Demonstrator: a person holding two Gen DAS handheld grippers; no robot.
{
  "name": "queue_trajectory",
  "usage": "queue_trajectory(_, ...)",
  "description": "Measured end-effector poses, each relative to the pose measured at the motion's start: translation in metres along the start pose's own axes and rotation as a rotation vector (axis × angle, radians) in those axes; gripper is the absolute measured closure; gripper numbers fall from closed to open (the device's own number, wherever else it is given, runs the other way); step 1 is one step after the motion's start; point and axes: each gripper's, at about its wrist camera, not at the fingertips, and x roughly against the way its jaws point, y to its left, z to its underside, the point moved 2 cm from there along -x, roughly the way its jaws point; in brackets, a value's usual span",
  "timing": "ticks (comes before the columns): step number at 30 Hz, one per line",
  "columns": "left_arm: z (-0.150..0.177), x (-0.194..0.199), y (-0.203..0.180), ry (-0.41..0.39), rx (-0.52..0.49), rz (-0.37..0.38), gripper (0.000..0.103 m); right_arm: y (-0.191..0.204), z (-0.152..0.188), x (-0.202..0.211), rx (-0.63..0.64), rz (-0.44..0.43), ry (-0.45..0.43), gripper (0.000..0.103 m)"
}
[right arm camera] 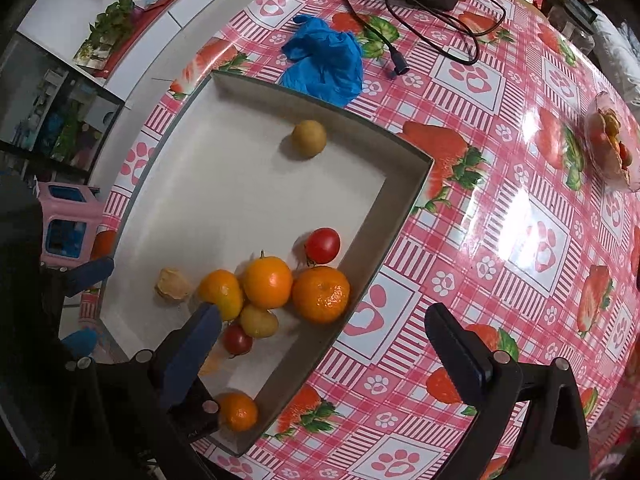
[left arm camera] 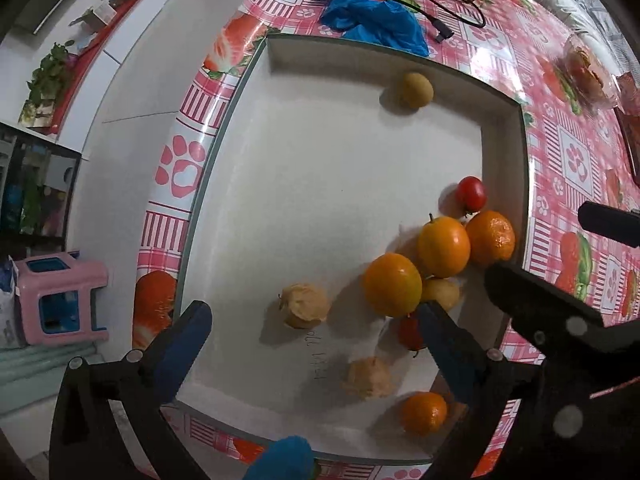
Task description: Organize fruits
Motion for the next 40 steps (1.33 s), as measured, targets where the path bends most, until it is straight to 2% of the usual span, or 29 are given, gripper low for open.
queue_trajectory(25, 0.013, 0.009, -0.016, -0.006, -0.039, 0.006, 0.0, 0.005, 0.012, 0.004, 0.004, 0.029, 0.018, 0.001)
queue_trajectory(34, 0.013, 0.008, -0.009, -0.005, -0.024, -0.007, 0.0, 0.008, 0.01, 0.001, 0.002, 0.027, 0.025, 0.001)
queue_trajectory(40, 0.015, 0.007, -0.003, -0.011, -0.029, 0.019, 0.0, 0.011, 0.008, -0.002, 0.002, 0.025, 0.028, 0.001)
